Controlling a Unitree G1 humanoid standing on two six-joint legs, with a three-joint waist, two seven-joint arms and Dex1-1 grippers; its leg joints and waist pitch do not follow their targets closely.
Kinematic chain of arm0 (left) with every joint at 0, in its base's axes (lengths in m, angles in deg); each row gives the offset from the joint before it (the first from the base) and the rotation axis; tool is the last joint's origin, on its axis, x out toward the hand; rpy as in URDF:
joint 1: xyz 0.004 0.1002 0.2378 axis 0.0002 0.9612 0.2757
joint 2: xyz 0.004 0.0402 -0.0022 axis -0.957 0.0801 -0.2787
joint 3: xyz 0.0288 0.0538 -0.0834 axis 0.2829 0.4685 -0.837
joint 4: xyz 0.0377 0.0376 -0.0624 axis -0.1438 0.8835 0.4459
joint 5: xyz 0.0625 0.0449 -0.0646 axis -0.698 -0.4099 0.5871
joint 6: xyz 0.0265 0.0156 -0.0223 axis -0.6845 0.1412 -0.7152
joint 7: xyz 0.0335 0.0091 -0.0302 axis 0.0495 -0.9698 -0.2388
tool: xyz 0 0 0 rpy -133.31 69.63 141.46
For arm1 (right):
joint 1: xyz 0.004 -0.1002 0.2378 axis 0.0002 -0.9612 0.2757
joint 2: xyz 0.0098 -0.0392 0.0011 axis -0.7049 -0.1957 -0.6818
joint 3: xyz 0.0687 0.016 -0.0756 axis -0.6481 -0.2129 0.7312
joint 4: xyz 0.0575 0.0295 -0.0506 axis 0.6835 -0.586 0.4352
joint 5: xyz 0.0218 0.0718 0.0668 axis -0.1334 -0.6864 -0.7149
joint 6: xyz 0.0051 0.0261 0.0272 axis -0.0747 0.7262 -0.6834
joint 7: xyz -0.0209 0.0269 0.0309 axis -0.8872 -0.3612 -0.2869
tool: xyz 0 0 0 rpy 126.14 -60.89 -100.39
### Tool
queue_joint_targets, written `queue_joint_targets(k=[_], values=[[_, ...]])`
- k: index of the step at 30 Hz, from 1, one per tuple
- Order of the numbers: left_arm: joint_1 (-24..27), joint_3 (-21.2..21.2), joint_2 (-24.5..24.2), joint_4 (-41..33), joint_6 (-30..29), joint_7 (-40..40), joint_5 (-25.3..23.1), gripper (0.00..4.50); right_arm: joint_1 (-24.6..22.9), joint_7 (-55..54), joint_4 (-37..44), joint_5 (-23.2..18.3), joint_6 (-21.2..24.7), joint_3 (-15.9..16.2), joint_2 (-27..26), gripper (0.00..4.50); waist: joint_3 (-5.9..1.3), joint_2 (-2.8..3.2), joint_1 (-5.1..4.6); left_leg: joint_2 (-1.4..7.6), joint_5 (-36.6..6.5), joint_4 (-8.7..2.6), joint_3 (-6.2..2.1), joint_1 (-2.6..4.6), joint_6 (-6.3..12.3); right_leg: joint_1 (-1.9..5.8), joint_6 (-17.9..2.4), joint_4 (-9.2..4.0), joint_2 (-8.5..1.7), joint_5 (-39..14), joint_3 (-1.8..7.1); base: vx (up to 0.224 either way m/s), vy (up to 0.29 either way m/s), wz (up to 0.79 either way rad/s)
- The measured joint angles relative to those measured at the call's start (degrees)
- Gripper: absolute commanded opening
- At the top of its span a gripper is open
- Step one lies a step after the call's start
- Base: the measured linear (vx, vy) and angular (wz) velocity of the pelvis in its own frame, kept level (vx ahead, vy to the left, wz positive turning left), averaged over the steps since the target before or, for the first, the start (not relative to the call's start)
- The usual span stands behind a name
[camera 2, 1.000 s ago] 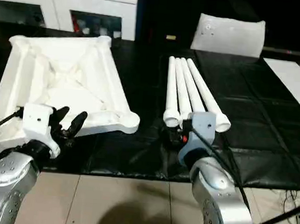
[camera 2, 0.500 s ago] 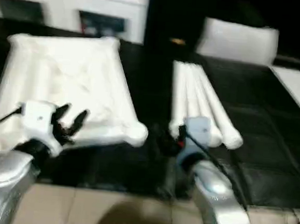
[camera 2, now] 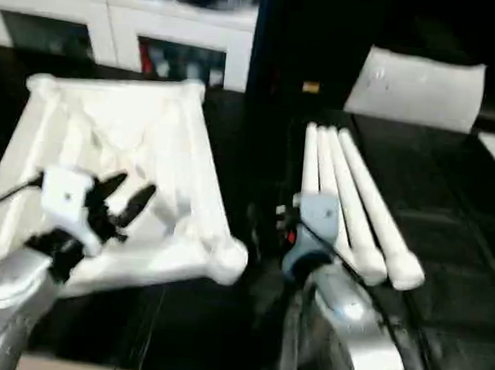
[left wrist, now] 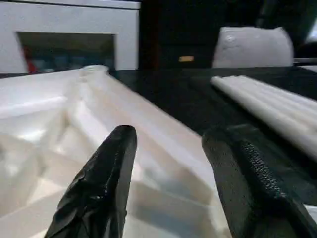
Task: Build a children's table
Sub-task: Pick table leg
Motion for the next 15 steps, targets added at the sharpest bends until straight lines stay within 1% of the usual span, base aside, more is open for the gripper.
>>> queue_joint_targets(k=[1, 2, 4, 5, 6, 7, 8, 9, 10, 11, 13, 15], values=[[-0.19, 0.78, -0.01, -0.01, -0.40, -0.65, 0.30, 2.94, 0.09, -0.68, -0.26, 0.06, 1.12, -0.78, 0.05, 4.50, 0.05, -0.09, 0.18, -0.15, 0.56, -0.89, 0.27, 0.17, 0.00, -0.13, 0.03, -0.18, -0.18, 0.36, -0.07, -0.050, -0.010, -0.05], [-0.32, 1.29, -0.33, -0.02, -0.69, -1.30, 0.88, 3.01, 0.76, -1.50, -0.90, 0.37, 2.71, -1.59, -0.05, 4.50, 0.23, -0.21, 0.29, -0.03, 0.87, -1.52, 0.59, 0.57, -0.11, -0.11, -0.10, -0.29, -0.15, 0.74, 0.06, -0.086, -0.016, -0.03], [-0.65, 1.59, -1.98, -0.04, -1.17, -2.26, 1.04, 3.24, 3.10, -3.23, -2.07, 0.83, 6.31, -2.86, -0.32, 4.50, 0.57, -0.20, 0.03, 0.24, 0.96, -2.03, 0.74, 1.02, -0.65, 0.19, -0.33, -0.64, -0.09, 1.21, -0.14, -0.108, -0.019, -0.03], [-0.83, 1.62, -3.10, -0.05, -1.78, -2.81, 1.04, 3.33, 5.46, -4.21, -3.11, 1.42, 9.23, -3.78, -0.42, 4.50, 0.96, -0.06, -0.11, 0.41, 1.19, -2.32, 0.85, 1.40, -0.88, 0.22, -0.89, -1.02, -0.01, 1.41, -0.18, -0.147, -0.008, 0.03], [-0.98, 1.65, -3.92, -0.06, -2.29, -3.48, 1.06, 3.37, 7.20, -4.68, -4.11, 1.53, 10.97, -4.42, -0.42, 4.50, 1.15, -0.02, -0.10, 0.53, 1.22, -2.45, 1.13, 1.60, -0.92, 0.30, -0.98, -1.06, -0.03, 1.55, -0.15, -0.150, 0.003, -0.01], [-1.32, 1.85, -4.59, -0.06, -2.85, -4.05, 1.08, 3.40, 8.64, -4.91, -4.97, 1.58, 12.20, -5.13, -0.35, 4.50, 1.31, -0.03, -0.13, 0.69, 1.23, -2.45, 1.41, 1.64, -0.94, 0.23, -0.87, -1.05, -0.11, 1.66, -0.18, -0.150, 0.003, -0.01], [-1.82, 2.21, -5.22, -0.06, -3.52, -4.82, 1.11, 3.45, 9.95, -5.09, -6.05, 1.55, 13.23, -5.65, -0.34, 4.50, 1.46, -0.02, 0.03, 0.73, 1.27, -2.48, 1.57, 1.64, -1.02, 0.13, -0.85, -1.06, -0.32, 1.94, -0.37, -0.117, 0.012, -0.04], [-1.98, 2.35, -5.63, -0.08, -4.05, -5.43, 1.20, 3.55, 10.84, -5.15, -7.05, 1.36, 14.16, -5.85, -0.46, 4.50, 1.48, 0.00, 0.06, 0.76, 1.28, -2.49, 1.68, 1.66, -1.03, 0.11, -0.77, -1.06, -0.45, 2.11, -0.47, -0.092, 0.015, -0.03], [-2.13, 2.61, -6.12, -0.11, -4.61, -6.04, 1.31, 3.55, 11.47, -5.17, -7.86, 1.14, 14.86, -6.00, -0.57, 4.50, 1.50, 0.02, 0.07, 0.77, 1.28, -2.49, 1.74, 1.66, -1.04, 0.07, -0.75, -1.06, -0.50, 2.25, -0.47, -0.092, 0.015, -0.03], [-2.35, 2.95, -7.18, -0.27, -5.79, -7.17, 1.81, 3.75, 13.35, -5.36, -10.23, 0.89, 15.61, -6.43, -0.86, 4.50, 1.55, 0.07, -0.04, 0.77, 1.31, -2.48, 1.79, 1.65, -1.08, -0.01, -0.75, -1.06, -0.54, 2.43, -0.45, -0.067, 0.015, -0.03], [-2.93, 3.76, -8.35, -0.58, -7.27, -8.66, 2.89, 3.81, 16.27, -5.58, -13.22, 0.41, 15.95, -7.28, -0.73, 4.50, 1.59, 0.11, -0.05, 0.77, 1.35, -2.48, 1.87, 1.54, -1.15, -0.26, -0.82, -1.11, -0.63, 2.62, -0.45, -0.059, 0.022, -0.09], [-3.26, 4.54, -9.56, -1.26, -8.48, -9.88, 3.42, 3.81, 18.84, -5.38, -15.90, 0.48, 15.81, -7.20, -0.41, 4.50, 1.59, 0.09, -0.13, 0.79, 1.47, -2.41, 1.94, 1.54, -1.34, -0.36, -0.84, -1.13, -0.66, 3.08, -0.39, 0.000, 0.000, 0.00]])
